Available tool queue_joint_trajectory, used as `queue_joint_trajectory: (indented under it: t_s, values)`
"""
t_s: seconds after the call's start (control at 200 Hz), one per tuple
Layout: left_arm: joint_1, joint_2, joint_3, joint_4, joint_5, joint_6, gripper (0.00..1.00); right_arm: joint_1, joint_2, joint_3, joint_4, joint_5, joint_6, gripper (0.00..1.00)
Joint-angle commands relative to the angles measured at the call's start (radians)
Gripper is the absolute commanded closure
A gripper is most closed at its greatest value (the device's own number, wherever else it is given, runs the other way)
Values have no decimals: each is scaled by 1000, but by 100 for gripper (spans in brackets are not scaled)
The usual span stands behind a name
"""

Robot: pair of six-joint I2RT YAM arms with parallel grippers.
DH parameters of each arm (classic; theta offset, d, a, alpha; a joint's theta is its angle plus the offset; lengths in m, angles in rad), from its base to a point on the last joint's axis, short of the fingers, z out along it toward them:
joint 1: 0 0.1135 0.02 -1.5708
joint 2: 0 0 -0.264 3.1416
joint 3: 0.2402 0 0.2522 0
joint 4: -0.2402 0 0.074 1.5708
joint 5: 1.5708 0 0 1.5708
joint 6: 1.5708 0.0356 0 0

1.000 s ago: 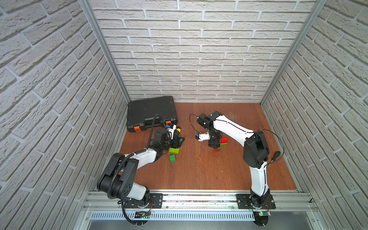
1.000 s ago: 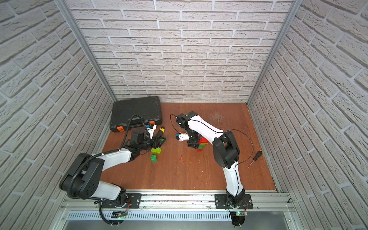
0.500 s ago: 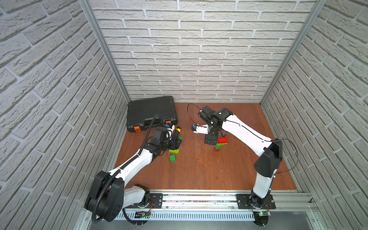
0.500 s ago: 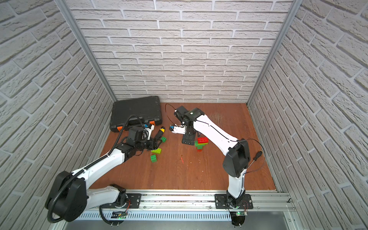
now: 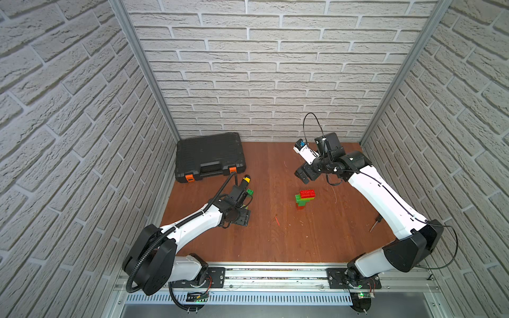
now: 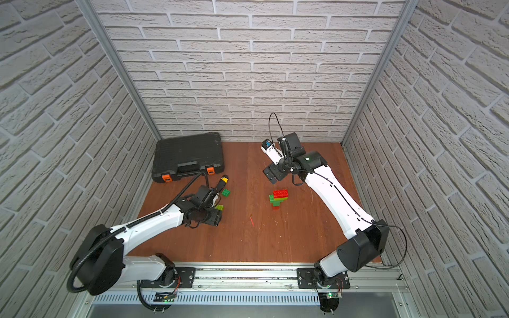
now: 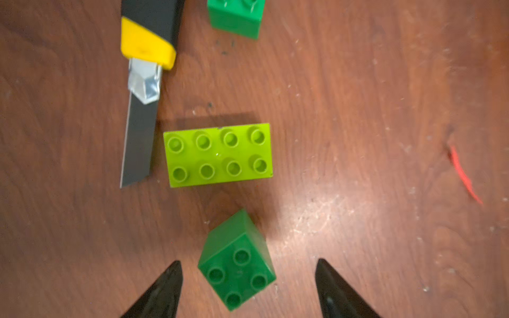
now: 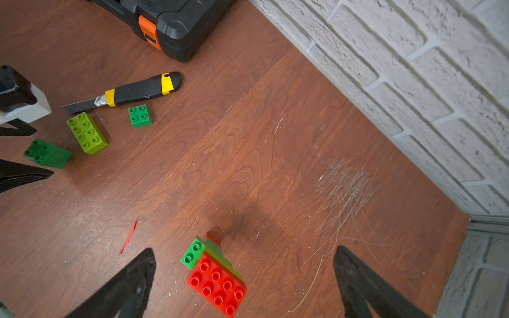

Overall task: Assemble a spoon with lego
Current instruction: Pick up the lego brick from the center of the board.

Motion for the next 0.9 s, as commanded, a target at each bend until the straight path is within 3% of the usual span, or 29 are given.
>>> queue_joint_trajectory:
  t_s: [0.0, 0.14, 0.335, 0.43, 0.615, 0.79, 0.895]
  values:
    - [-3, 31, 5, -78, -97, -49, 25, -20, -4, 0, 29, -43, 38, 0]
    - [13, 42, -16, -35, -85, -76, 27, -33, 8, 13, 15, -39, 24, 0]
    - [11, 51, -48, 173, 150, -74, 33, -42, 9, 22, 0, -17, 13, 0]
    - [2, 74, -33, 174, 142, -55, 38, -45, 10, 25, -6, -13, 12, 0]
    - [0, 117, 18, 63, 14, -43, 49, -54, 19, 28, -20, -7, 17, 0]
    - [-2, 120, 30, 51, 13, -17, 54, -73, 16, 26, -21, -17, 31, 0]
    - [-3, 120, 26, 62, 13, -11, 63, -84, 19, 26, -18, -27, 58, 0]
